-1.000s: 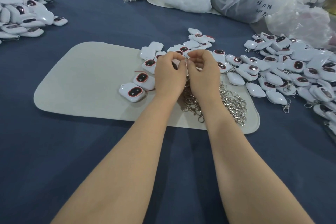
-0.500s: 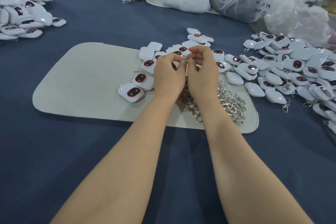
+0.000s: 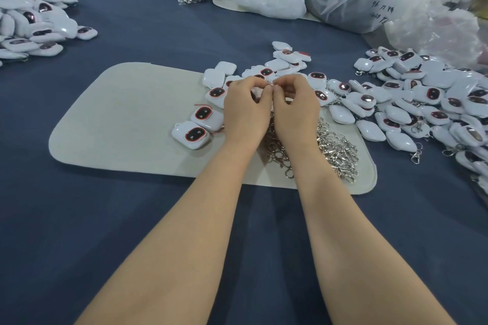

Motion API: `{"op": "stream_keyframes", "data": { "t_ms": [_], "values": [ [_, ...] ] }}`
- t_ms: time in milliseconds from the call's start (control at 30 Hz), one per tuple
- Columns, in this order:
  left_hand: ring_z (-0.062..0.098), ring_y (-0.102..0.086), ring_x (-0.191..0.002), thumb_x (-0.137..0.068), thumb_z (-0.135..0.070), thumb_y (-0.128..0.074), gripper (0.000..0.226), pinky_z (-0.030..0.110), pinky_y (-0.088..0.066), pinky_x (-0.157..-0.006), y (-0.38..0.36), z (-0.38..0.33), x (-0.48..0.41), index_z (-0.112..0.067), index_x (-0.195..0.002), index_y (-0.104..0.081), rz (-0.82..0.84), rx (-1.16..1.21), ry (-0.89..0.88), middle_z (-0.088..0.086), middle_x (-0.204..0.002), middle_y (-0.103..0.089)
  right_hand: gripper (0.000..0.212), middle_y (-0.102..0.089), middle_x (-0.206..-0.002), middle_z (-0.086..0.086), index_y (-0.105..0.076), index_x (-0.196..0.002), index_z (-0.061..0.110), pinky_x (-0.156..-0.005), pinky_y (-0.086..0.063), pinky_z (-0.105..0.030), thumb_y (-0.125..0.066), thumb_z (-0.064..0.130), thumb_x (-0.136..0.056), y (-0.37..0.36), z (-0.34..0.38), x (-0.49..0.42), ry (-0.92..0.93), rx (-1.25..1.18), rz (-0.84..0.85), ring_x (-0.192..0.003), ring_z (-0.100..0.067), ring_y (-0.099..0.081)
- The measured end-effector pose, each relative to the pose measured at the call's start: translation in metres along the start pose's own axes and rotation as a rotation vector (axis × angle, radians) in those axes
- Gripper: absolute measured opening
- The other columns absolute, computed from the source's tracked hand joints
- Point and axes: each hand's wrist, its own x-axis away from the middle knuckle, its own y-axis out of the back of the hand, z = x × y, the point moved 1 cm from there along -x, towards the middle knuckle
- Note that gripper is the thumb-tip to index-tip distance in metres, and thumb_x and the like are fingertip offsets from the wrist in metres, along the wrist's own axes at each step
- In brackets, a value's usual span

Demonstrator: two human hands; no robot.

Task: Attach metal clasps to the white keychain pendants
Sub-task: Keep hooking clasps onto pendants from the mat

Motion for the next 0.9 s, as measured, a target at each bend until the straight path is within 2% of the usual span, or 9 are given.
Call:
{"op": "stream_keyframes", "data": {
  "t_ms": [200, 400, 533, 667, 900],
  "values": [
    [0.014, -0.053, -0.095, -0.092, -0.02, -0.058, 0.006, 0.017, -0.036, -0.078, 0.0014, -0.0019, 0.0011, -0.019, -0.088, -0.063, -0.015, 0.016, -0.036, 0.003, -0.102, -0.063, 0.014, -0.059, -0.085, 0.007, -0.058, -0.091, 0.015, -0.068, -0.037, 0.0, -0.051, 0.003, -0.09, -0.0015, 0.0012, 0.002, 0.043, 0.053, 0.005, -0.076, -0.002, -0.052],
    [0.011, -0.051, -0.088, -0.093, -0.019, -0.057, 0.009, 0.017, -0.035, -0.075, 0.0022, -0.0014, 0.0006, -0.021, -0.084, -0.058, -0.018, 0.032, 0.004, 0.004, -0.102, -0.063, 0.012, -0.057, -0.083, 0.011, -0.058, -0.094, 0.012, -0.066, -0.04, -0.004, -0.053, 0.002, -0.089, -0.0013, 0.0039, 0.0018, 0.057, 0.026, 0.026, -0.073, 0.006, -0.052],
    [0.013, -0.054, -0.093, -0.093, -0.017, -0.055, 0.009, 0.019, -0.039, -0.081, 0.0031, -0.0016, 0.0, -0.019, -0.088, -0.062, -0.025, 0.049, 0.014, 0.003, -0.103, -0.064, 0.014, -0.055, -0.078, 0.014, -0.053, -0.087, 0.016, -0.065, -0.041, -0.005, -0.056, 0.002, -0.087, -0.001, 0.0043, 0.0021, 0.053, -0.001, 0.03, -0.07, 0.004, -0.051],
    [0.009, -0.051, -0.094, -0.093, -0.013, -0.053, 0.013, 0.015, -0.036, -0.083, 0.001, 0.0001, 0.0001, -0.014, -0.098, -0.065, 0.0, 0.009, 0.013, 0.005, -0.111, -0.062, 0.015, -0.054, -0.075, 0.016, -0.053, -0.085, 0.016, -0.065, -0.041, -0.006, -0.056, 0.001, -0.085, 0.0, 0.0028, 0.0024, 0.027, -0.022, -0.005, -0.067, 0.003, -0.051],
    [0.012, -0.051, -0.088, -0.093, -0.011, -0.052, 0.01, 0.019, -0.038, -0.081, 0.0015, -0.0014, 0.0018, -0.014, -0.093, -0.061, -0.004, -0.041, -0.012, 0.005, -0.108, -0.061, 0.015, -0.054, -0.075, 0.016, -0.054, -0.085, 0.016, -0.065, -0.04, -0.005, -0.057, 0.002, -0.085, 0.0012, 0.004, 0.0022, 0.032, -0.009, 0.025, -0.067, 0.004, -0.05]
  ]
}}
